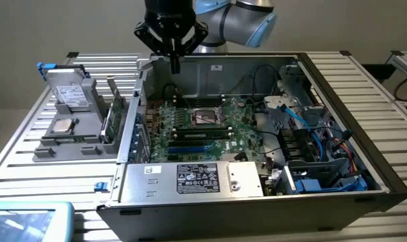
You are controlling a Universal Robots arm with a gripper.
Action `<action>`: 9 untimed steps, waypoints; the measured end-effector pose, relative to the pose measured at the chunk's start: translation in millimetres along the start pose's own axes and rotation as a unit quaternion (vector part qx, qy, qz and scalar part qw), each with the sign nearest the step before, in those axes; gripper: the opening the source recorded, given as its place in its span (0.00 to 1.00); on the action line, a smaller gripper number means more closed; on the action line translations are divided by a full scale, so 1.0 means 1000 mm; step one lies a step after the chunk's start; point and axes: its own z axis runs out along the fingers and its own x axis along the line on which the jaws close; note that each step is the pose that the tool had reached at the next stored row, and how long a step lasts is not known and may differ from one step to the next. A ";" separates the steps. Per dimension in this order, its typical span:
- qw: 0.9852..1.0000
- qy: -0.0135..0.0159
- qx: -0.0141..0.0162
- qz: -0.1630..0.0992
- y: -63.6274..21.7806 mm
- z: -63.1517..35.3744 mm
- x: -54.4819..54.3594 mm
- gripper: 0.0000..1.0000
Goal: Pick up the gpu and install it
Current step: 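Reach for the gpu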
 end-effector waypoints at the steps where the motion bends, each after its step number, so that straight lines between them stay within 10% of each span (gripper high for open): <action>1: 1.000 0.000 0.000 0.000 0.0000 0.0000 0.000 0.12; 9: 1.000 0.000 0.000 0.000 0.0000 0.0000 0.000 0.12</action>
